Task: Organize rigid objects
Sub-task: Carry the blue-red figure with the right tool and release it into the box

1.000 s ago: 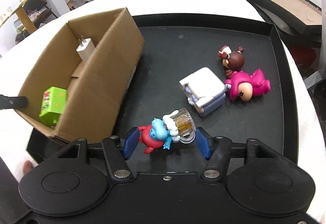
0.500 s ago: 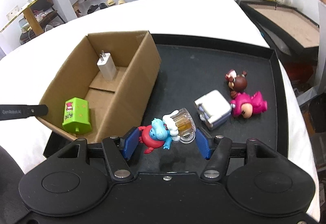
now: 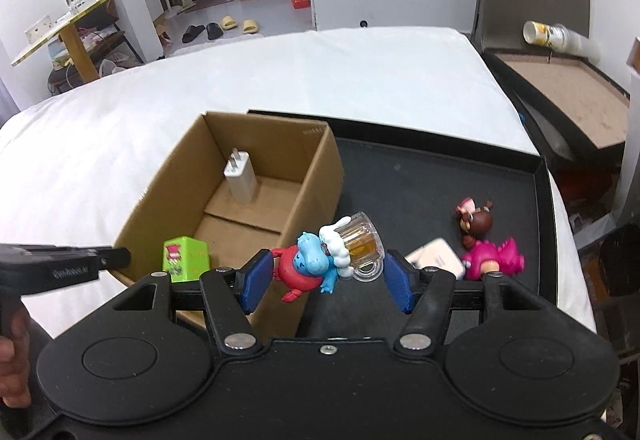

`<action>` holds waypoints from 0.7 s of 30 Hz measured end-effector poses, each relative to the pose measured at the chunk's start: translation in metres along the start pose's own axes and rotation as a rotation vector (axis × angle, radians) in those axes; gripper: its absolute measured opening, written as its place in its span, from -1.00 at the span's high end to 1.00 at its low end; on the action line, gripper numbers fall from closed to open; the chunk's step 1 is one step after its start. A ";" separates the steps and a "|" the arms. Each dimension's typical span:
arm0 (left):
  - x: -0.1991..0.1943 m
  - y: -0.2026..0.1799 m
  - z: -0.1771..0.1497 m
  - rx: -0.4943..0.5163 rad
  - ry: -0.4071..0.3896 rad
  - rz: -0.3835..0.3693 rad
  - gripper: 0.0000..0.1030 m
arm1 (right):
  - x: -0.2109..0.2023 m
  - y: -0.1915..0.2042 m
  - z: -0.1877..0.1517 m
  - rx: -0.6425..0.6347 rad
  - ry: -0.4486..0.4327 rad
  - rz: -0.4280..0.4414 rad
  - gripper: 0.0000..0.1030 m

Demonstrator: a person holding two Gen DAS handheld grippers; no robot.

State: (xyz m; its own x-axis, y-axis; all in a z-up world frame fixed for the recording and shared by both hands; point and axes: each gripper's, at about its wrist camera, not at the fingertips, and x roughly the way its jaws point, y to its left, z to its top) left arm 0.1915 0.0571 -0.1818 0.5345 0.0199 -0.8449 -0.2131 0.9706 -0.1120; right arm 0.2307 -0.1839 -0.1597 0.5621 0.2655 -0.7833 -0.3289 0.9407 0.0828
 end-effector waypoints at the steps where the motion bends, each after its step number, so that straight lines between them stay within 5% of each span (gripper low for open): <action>1: 0.000 0.000 0.000 0.001 0.000 -0.002 0.80 | -0.001 0.003 0.002 -0.002 -0.004 0.001 -0.15; 21: 0.002 0.011 0.001 -0.029 0.003 -0.064 0.80 | 0.020 0.056 0.041 -0.101 -0.024 0.005 -0.15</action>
State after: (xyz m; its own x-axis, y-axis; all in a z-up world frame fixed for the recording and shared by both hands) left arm 0.1908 0.0679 -0.1837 0.5451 -0.0428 -0.8373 -0.2022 0.9625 -0.1808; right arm 0.2549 -0.1174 -0.1452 0.5784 0.2761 -0.7676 -0.4059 0.9136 0.0229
